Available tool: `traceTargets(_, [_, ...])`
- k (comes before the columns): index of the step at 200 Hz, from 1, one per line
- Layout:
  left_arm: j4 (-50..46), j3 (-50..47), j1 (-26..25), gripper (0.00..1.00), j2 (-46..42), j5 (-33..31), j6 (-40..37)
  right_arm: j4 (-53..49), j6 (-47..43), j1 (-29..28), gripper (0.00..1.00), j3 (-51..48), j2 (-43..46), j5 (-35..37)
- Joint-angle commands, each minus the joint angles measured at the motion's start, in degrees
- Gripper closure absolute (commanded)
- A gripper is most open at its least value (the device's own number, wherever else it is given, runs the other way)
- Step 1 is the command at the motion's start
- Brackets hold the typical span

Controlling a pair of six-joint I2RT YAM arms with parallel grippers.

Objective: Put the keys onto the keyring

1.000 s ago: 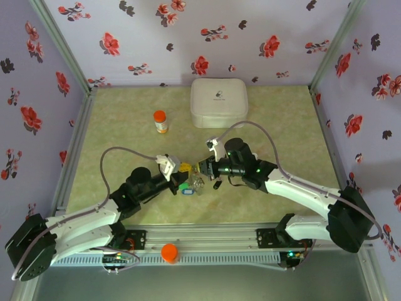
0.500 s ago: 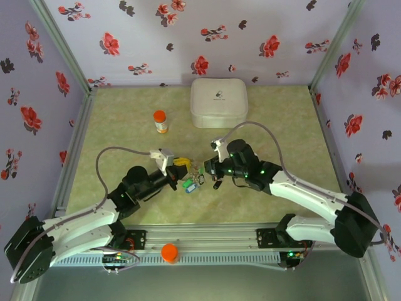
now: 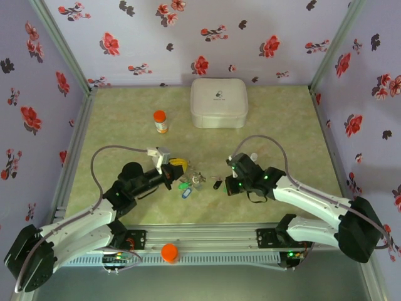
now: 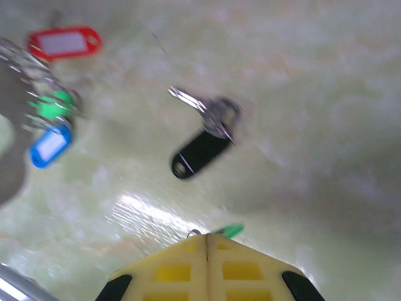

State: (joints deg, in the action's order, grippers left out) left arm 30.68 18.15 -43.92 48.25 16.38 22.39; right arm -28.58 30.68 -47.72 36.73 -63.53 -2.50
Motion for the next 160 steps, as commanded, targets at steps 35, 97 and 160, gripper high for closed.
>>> traceTargets(35, [-0.95, 0.57, 1.98, 1.0, -2.59, 2.97, -0.42, -7.97, 6.16, 0.13, 1.0, 1.46, -5.05, 2.68])
traceTargets(97, [-1.07, 0.17, 2.17, 1.0, -2.09, 3.7, -0.43, -2.73, 5.16, 0.52, 1.0, 5.23, -15.42, -0.68])
traceTargets(160, [0.03, 0.2, 2.17, 1.0, -0.71, 4.01, -0.33, -1.13, 4.88, 0.62, 0.74, 5.31, -18.29, -3.13])
